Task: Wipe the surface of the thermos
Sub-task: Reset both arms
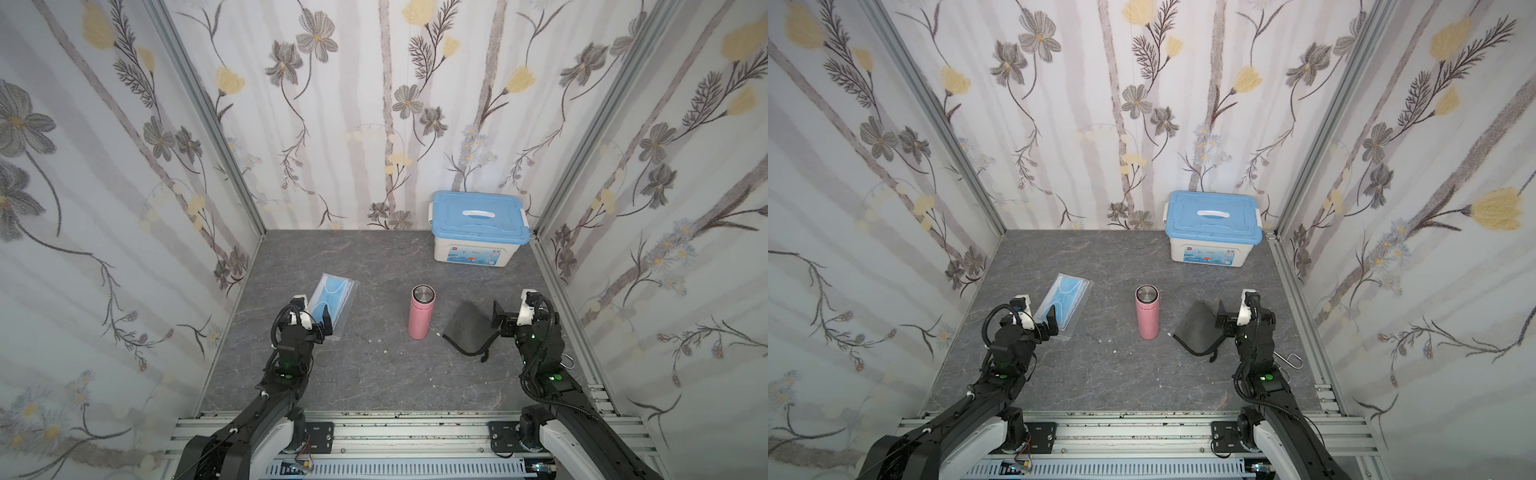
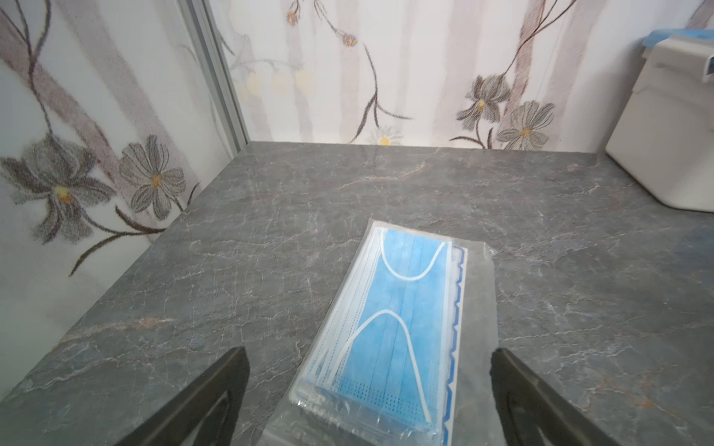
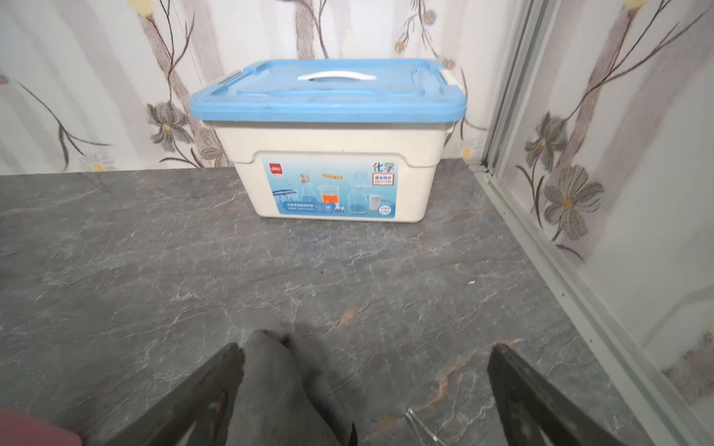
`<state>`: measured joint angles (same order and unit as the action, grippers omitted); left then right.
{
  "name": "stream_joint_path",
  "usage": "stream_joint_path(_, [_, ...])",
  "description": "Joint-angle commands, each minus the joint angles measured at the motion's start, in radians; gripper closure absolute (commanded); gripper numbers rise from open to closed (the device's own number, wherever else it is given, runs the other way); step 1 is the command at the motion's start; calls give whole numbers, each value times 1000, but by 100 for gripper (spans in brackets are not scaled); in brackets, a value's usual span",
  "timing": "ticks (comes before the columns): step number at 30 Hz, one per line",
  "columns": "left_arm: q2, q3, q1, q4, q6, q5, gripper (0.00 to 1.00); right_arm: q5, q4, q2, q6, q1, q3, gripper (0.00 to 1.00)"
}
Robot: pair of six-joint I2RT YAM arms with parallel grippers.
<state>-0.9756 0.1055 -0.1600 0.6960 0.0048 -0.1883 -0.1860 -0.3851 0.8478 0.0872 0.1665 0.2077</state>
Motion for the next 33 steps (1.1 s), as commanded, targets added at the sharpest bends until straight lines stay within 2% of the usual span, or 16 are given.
stream_joint_path(1, [-118, -3, 30, 244, -14, 46, 0, 51, -265, 41, -87, -45, -49, 0])
stream_joint_path(4, [-246, 11, 54, 364, -16, 73, 0, 148, -472, 106, -73, -97, -112, 0])
stream_joint_path(7, [-271, 48, 78, 329, -8, 87, 0, 151, -591, 199, -89, -106, -117, 0])
stream_joint_path(12, [-324, 44, 126, 398, -21, 119, 0, 154, -777, 368, -110, -122, -105, 0])
stream_joint_path(18, [-482, 51, 146, 564, -17, 130, 0, 146, -816, 518, -110, -127, -32, 0])
stream_joint_path(23, [-620, 70, 152, 665, -15, 143, 0, 26, -787, 580, -66, -125, 17, 0])
stream_joint_path(27, [-612, 87, 193, 616, -62, 169, 0, 76, -801, 589, -72, -134, 13, 0])
stream_joint_path(33, [-607, 104, 195, 581, -56, 191, 0, 108, -801, 602, -60, -154, 16, 0])
